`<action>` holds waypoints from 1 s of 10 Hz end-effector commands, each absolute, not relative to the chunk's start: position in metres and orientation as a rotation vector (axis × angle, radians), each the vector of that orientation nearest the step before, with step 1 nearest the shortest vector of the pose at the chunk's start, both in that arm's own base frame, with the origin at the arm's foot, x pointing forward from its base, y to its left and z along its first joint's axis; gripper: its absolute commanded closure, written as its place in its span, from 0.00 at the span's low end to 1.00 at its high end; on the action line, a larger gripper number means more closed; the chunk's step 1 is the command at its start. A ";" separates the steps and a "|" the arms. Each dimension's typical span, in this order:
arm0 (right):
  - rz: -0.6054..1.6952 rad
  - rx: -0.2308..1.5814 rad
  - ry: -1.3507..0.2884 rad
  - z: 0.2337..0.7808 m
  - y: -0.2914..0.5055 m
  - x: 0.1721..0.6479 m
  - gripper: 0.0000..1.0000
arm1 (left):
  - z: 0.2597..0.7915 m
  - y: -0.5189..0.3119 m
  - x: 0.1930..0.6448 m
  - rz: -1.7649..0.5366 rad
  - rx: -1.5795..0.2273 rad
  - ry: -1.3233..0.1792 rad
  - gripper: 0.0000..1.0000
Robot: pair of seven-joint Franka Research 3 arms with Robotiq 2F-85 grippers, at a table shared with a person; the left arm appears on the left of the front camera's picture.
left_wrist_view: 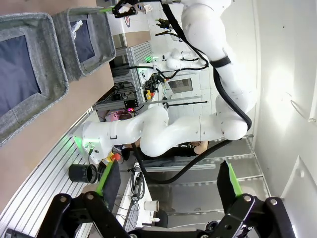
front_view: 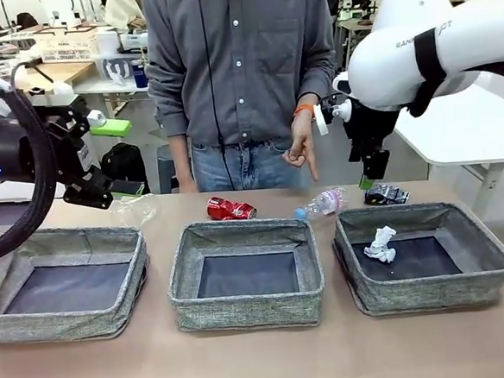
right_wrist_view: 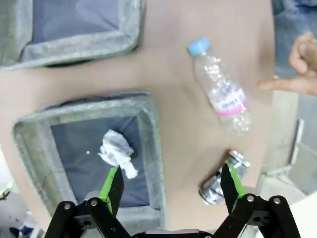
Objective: Sort the waste into the appropriate baskets.
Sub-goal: Pick up the waste item pointed out by the person.
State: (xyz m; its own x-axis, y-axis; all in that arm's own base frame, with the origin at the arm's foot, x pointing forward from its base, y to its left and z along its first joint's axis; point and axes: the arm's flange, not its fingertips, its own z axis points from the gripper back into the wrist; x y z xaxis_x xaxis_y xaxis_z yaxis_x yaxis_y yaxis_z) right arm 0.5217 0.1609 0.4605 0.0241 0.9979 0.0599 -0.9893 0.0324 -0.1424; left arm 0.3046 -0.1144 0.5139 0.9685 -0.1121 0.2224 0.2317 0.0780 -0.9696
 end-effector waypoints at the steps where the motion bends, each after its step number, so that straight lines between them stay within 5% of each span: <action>1: 1.628 -0.021 -0.136 0.451 0.156 0.570 0.00 | 0.515 -0.117 0.301 -0.252 -1.496 -0.097 0.00; 6: 1.678 0.009 -0.110 0.399 0.142 0.625 0.00 | 0.515 -0.117 0.301 -0.252 -1.496 -0.097 0.00; 10: 1.667 -0.043 -0.239 0.352 0.145 0.646 0.00 | 0.515 -0.117 0.301 -0.252 -1.496 -0.097 0.00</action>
State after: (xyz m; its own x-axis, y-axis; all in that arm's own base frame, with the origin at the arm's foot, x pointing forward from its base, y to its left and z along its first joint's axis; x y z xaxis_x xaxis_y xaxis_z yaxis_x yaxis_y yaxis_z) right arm 0.6413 0.1457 0.3563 -0.0802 0.9925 0.0926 -0.9883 -0.0670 -0.1370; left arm 0.3046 -0.1142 0.5139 0.9685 -0.1117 0.2224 0.2316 0.0778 -0.9697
